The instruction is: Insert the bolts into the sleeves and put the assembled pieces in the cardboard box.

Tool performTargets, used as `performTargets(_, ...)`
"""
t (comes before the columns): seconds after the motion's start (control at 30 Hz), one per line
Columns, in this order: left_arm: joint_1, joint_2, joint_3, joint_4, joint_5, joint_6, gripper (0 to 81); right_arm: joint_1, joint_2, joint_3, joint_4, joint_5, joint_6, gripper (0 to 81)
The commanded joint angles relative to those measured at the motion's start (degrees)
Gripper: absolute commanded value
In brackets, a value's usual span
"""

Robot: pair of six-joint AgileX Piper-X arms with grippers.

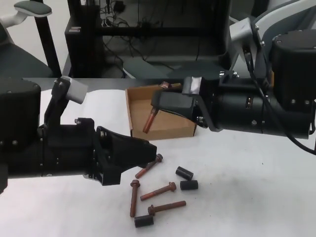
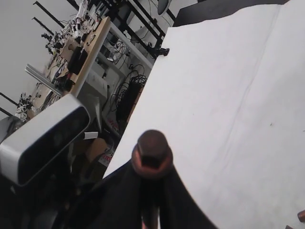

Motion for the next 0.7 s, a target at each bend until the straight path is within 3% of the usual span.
performTargets(0.0,-0.1,-0.5,-0.6,-0.7,-1.7,1.3,1.7,-0.3,-0.1,-0.5,-0.4,-0.5,0.1,0.6)
performTargets(0.67,-0.1,-0.5,-2.9,-1.3,-1.7,1.3,1.7,-0.3,-0.1,-0.5,-0.4,-1.2,0.1,0.6)
